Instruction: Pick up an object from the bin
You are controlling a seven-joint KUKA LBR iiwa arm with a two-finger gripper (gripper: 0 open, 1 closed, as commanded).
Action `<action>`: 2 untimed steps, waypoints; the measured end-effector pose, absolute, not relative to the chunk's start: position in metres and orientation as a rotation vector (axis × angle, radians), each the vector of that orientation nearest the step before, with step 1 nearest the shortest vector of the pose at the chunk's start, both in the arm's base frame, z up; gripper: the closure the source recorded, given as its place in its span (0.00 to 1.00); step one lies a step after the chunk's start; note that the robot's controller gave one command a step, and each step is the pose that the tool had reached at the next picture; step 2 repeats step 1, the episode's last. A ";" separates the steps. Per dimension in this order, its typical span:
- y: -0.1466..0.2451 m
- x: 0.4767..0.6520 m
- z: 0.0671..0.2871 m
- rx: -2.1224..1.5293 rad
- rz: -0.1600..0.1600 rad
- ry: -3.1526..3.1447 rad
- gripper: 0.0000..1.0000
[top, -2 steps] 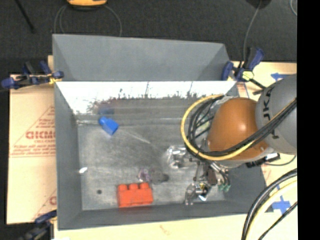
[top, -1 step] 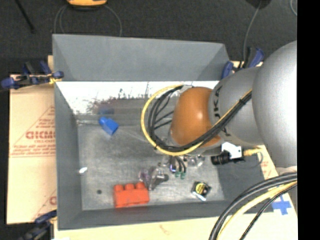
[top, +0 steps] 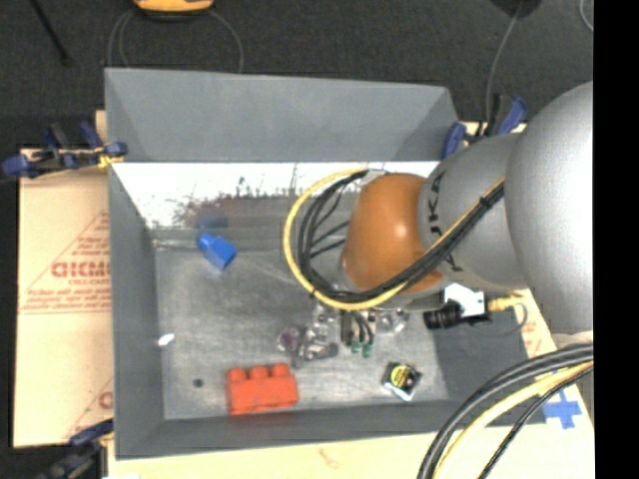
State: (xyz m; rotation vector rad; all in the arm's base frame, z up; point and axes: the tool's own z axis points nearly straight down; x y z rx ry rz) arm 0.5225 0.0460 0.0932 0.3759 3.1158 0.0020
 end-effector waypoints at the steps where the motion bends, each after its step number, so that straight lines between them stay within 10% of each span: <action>1: 0.039 0.541 0.217 0.411 0.003 3.103 1.00; 2: 0.039 0.541 0.217 0.411 0.003 3.103 1.00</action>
Offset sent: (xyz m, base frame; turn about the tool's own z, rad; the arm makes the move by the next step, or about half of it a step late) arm 0.0154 -0.0063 0.1186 0.0278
